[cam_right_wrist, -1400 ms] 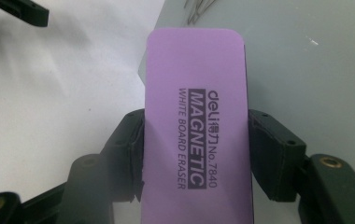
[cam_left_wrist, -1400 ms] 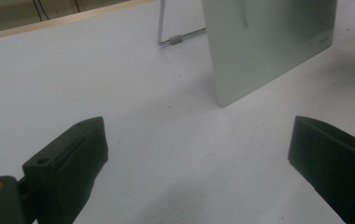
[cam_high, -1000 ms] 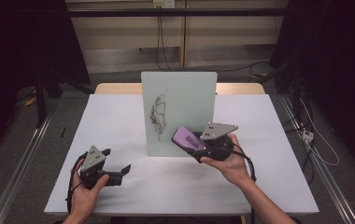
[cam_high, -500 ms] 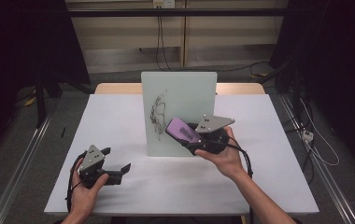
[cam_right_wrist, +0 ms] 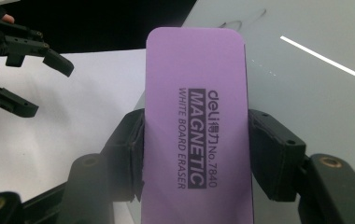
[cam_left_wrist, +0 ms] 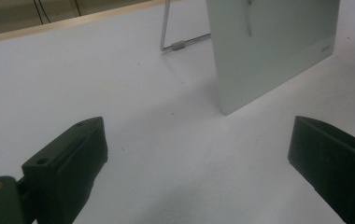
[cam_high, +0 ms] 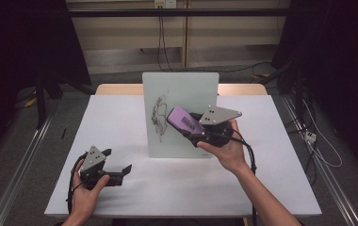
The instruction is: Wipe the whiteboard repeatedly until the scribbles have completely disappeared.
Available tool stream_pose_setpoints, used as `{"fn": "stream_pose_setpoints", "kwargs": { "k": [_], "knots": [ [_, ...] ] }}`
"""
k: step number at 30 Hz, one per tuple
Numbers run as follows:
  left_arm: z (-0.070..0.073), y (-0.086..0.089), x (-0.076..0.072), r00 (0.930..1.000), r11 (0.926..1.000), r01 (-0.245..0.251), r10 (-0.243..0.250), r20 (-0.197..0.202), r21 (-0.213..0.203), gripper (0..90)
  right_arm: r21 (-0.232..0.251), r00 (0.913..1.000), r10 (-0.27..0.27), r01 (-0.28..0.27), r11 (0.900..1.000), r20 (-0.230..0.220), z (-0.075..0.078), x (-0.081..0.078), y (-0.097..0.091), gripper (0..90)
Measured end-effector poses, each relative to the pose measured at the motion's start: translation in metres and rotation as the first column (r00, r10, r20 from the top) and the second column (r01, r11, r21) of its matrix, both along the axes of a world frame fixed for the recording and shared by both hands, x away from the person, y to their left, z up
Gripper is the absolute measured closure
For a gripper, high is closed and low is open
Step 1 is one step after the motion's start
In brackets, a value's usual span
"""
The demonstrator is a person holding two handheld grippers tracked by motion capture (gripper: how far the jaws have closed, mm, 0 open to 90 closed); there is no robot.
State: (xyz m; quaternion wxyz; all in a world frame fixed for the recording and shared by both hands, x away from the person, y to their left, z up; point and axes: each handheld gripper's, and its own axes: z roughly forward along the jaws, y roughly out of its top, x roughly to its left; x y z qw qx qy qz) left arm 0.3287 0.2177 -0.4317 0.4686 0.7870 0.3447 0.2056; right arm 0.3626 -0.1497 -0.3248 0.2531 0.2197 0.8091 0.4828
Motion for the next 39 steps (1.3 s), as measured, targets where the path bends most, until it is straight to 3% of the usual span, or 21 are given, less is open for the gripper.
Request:
{"fn": "stream_pose_setpoints", "kwargs": {
  "k": [6,10,14,19,26,30,36,39],
  "knots": [
    [0.0,-0.001,0.001,1.0,1.0,0.007,-0.007,-0.005,-0.002,4.6,-0.045,0.9994,0.001,0.001,0.999,0.033,0.007,0.007,0.013,41.5],
    [0.0,0.001,0.003,1.0,1.0,0.002,-0.002,-0.008,-0.004,4.6,-0.058,0.9999,0.014,-0.014,0.9982,0.006,0.01,0.017,0.022,41.6],
    [0.0,0.001,0.004,1.0,1.0,-0.003,0.003,-0.005,-0.002,4.6,-0.056,0.9999,0.016,-0.016,0.9983,0.0,0.01,0.024,0.027,41.5],
    [0.0,0.0,0.003,1.0,1.0,0.001,-0.001,-0.008,-0.001,4.6,-0.03,0.9996,0.013,-0.012,0.9995,0.024,0.02,0.031,0.032,41.6],
    [0.0,0.001,0.004,0.9999,1.0,0.002,-0.002,-0.011,0.001,4.6,-0.066,0.9972,-0.013,0.018,0.9977,0.073,0.037,0.04,0.04,41.5],
    [-0.001,0.001,0.004,0.9999,1.0,0.001,-0.001,-0.013,0.003,4.6,-0.062,0.9965,-0.029,0.034,0.9975,0.079,0.044,0.046,0.04,41.5],
    [-0.001,0.001,0.004,0.9999,1.0,-0.001,0.001,-0.01,0.005,4.6,-0.07,0.9952,-0.055,0.06,0.9957,0.082,0.045,0.052,0.039,41.6],
    [-0.001,0.0,0.004,1.0,1.0,0.001,-0.001,-0.009,0.006,4.6,-0.098,0.9932,-0.064,0.073,0.9925,0.098,0.043,0.051,0.043,41.6]
  ]
}}
